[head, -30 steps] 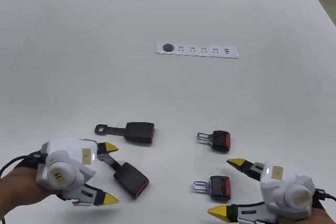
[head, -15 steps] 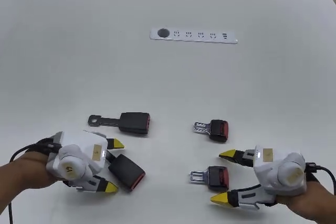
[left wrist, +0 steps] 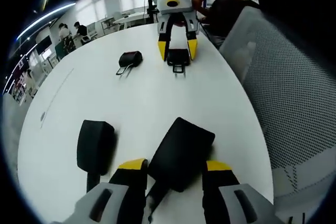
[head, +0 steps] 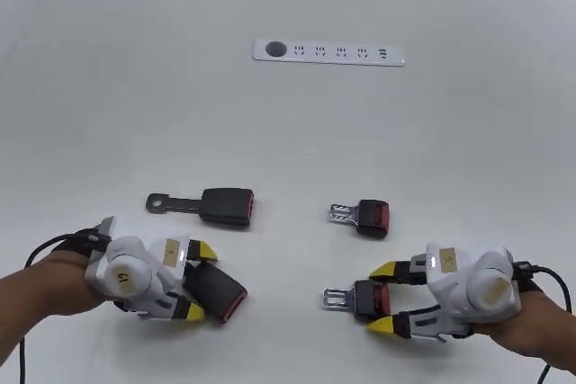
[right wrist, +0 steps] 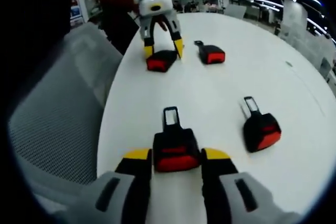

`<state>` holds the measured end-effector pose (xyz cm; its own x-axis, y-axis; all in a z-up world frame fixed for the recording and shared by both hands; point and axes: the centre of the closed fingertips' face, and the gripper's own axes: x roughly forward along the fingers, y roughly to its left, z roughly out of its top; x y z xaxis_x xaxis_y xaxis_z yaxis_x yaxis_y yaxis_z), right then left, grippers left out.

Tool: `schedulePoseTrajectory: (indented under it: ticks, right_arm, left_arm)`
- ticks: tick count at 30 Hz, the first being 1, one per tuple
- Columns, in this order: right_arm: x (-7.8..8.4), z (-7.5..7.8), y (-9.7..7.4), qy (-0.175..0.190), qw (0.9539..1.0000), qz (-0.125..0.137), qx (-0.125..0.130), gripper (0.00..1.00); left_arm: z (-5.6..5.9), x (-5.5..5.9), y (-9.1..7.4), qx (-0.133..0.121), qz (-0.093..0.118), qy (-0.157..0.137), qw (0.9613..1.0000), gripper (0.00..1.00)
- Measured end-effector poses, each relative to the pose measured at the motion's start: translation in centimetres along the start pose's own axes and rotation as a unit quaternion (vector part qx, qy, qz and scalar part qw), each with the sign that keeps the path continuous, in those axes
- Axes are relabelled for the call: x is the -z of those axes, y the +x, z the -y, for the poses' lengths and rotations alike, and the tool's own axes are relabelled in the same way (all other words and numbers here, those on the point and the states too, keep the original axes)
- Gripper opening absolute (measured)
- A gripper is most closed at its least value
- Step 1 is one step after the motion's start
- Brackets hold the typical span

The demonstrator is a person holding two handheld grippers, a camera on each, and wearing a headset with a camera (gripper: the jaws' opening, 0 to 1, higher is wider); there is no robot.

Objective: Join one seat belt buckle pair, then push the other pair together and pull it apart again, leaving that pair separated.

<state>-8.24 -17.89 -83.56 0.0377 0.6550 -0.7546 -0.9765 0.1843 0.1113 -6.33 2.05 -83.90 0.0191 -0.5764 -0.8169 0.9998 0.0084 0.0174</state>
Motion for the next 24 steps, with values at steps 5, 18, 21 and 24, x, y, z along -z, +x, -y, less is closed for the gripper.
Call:
schedulePoseTrajectory:
  ticks: [5,18,21,24]
  right_arm:
    - [-0.02,0.08,0.0,-0.003,0.9999,0.011,-0.001,0.36]
    - [-0.14,0.04,-0.06,0.01,0.9984,0.055,0.006,0.35]
    - [-0.14,0.05,-0.08,0.012,0.9981,0.061,0.005,0.34]
    - [-0.16,0.1,-0.05,0.016,0.9975,0.069,0.005,0.34]
  left_arm:
    - [-0.51,0.44,-0.25,-0.021,-0.006,-0.044,0.9988,0.34]
    - [-0.44,0.31,-0.23,-0.029,0.005,-0.055,0.9981,0.33]
    - [-0.45,0.3,-0.24,-0.029,0.009,-0.055,0.9981,0.33]
    - [-0.44,0.23,-0.25,-0.027,0.01,-0.053,0.9982,0.33]
